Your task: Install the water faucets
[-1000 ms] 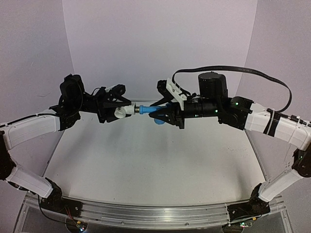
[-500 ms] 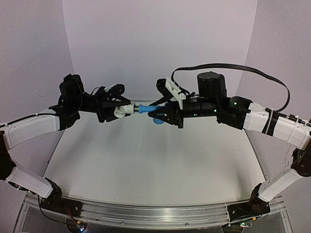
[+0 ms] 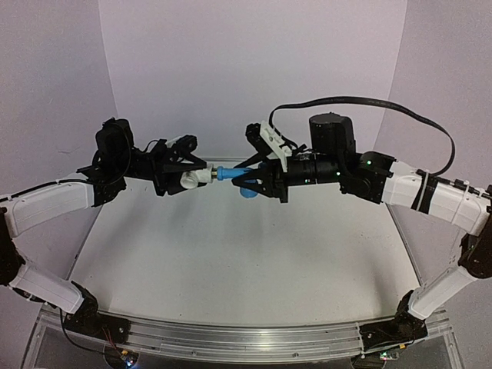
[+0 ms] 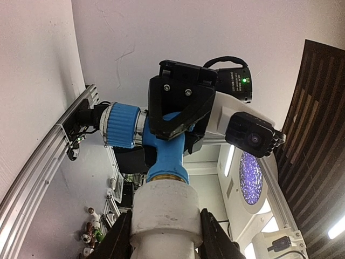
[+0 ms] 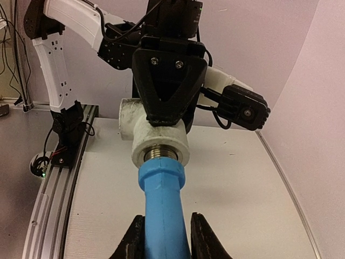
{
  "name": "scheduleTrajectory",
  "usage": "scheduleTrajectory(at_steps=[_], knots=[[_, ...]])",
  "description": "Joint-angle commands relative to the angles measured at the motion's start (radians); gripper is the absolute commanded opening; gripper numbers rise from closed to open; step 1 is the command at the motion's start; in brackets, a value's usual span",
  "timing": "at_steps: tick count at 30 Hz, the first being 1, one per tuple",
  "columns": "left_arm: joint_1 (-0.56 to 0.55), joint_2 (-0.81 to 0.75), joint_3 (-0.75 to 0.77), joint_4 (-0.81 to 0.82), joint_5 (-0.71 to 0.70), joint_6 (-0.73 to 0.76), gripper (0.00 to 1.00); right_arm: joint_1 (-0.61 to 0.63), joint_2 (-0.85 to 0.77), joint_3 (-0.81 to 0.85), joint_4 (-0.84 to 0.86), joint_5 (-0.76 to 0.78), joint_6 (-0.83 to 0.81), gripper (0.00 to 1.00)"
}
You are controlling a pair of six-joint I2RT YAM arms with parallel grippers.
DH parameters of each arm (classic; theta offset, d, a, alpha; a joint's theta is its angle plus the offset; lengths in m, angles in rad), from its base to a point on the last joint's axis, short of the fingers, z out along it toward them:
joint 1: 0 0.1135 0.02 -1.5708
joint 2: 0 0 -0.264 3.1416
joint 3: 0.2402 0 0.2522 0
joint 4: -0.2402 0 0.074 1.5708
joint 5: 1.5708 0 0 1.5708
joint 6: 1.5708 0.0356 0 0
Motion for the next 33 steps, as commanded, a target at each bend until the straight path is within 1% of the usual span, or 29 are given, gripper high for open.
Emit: scheduleTrajectory(at_steps=[1, 5, 9, 18, 20, 24, 28, 33], knots=[[-0.007, -0.026, 0.037, -0.008, -0.012, 0.049, 0.00, 0.007, 0.027, 0.050, 0.135, -0.092, 0.083, 0.00], [-0.014, -0.033, 0.048, -0.054, -0.033, 0.126, 0.00, 0.005, 0.041, 0.042, 0.179, -0.124, 0.138, 0.00], [-0.021, -0.035, 0.085, -0.194, -0.055, 0.302, 0.00, 0.001, 0.060, 0.069, 0.178, -0.142, 0.167, 0.00], [-0.065, -0.019, 0.098, -0.271, -0.091, 0.500, 0.00, -0.001, 0.090, 0.116, 0.183, -0.184, 0.219, 0.00], [-0.067, -0.017, 0.106, -0.356, -0.100, 0.560, 0.00, -0.001, 0.090, 0.128, 0.175, -0.186, 0.224, 0.00], [-0.067, -0.001, 0.192, -0.616, -0.147, 0.730, 0.00, -0.001, 0.088, 0.146, 0.156, -0.188, 0.241, 0.00], [-0.067, 0.006, 0.224, -0.646, -0.182, 0.759, 0.00, -0.002, 0.088, 0.144, 0.167, -0.199, 0.280, 0.00], [-0.068, -0.006, 0.224, -0.644, -0.225, 0.791, 0.00, -0.001, 0.097, 0.112, 0.267, -0.211, 0.370, 0.00]])
